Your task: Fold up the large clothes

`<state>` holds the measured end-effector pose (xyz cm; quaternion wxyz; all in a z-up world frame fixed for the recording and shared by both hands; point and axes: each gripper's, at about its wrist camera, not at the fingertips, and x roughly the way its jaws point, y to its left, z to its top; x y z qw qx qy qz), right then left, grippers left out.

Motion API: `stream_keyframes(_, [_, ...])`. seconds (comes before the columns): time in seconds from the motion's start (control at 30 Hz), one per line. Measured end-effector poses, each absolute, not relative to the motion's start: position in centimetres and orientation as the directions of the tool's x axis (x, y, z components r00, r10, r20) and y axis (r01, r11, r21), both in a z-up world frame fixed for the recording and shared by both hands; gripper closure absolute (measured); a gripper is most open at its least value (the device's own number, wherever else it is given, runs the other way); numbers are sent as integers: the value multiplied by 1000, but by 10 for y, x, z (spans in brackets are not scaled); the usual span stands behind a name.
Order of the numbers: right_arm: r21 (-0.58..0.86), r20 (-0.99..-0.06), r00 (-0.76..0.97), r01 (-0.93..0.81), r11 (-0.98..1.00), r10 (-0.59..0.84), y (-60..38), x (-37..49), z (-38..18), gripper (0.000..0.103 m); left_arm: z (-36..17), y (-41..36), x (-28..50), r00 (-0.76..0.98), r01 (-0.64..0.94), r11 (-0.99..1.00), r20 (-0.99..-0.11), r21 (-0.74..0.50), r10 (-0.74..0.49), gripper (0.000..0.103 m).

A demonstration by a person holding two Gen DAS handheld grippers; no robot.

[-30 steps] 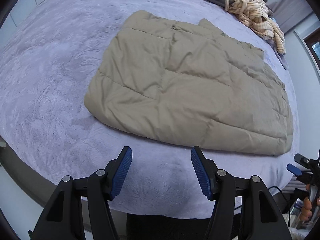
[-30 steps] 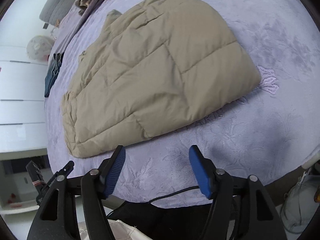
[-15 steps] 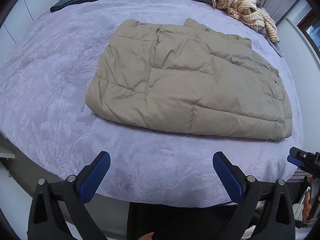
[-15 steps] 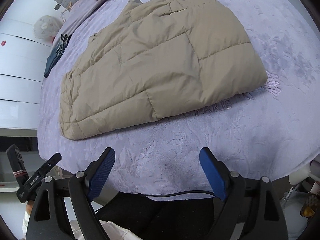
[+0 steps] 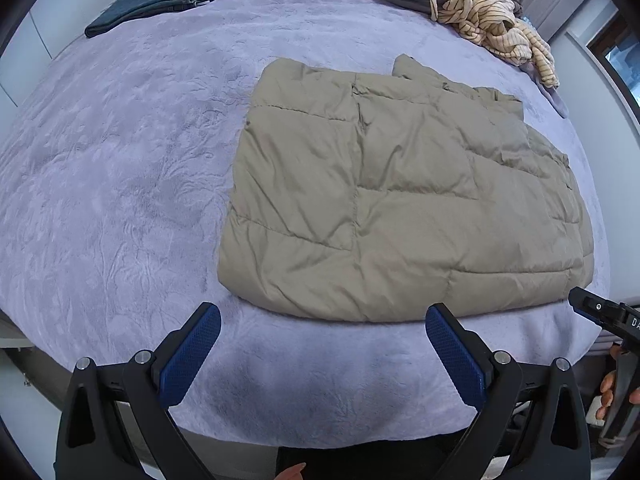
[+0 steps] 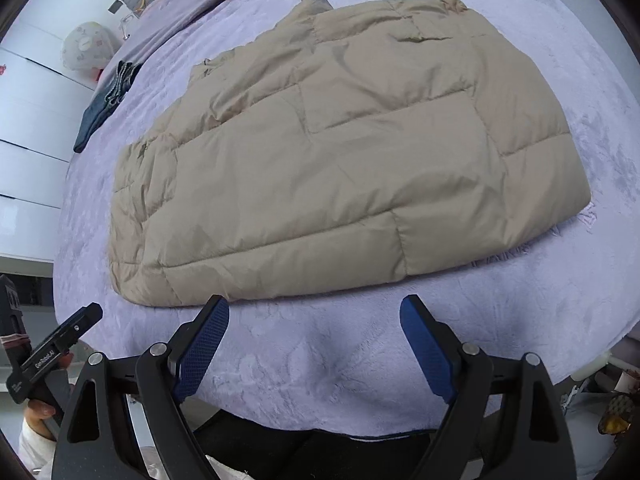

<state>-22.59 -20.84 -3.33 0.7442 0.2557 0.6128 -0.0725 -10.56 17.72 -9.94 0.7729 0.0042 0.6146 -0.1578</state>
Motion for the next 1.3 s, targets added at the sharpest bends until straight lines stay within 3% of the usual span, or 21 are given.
stream_keyframes(0.47, [206, -970, 214, 476, 855, 115, -172, -175, -37, 14, -133, 185, -46, 122, 297, 927, -953, -230, -276, 0])
stream_keyframes(0.9, [223, -972, 156, 393, 892, 174, -173, -136, -53, 14, -142, 184, -17, 178, 259, 947, -955, -189, -239, 0])
stream_keyframes(1.03, [224, -973, 136, 382, 896, 186, -176, -130, -58, 14, -156, 209, 12, 144, 236, 911, -915, -339, -378, 0])
stream_keyframes(1.2, [231, -972, 132, 378, 896, 195, -176, -128, -63, 13, -209, 232, 45, -28, 137, 776, -785, -616, -619, 0])
stream_keyframes(1.3, [240, -970, 137, 383, 892, 201, -178, -127, -65, 13, -229, 216, 53, -97, 150, 715, -730, -683, -676, 1])
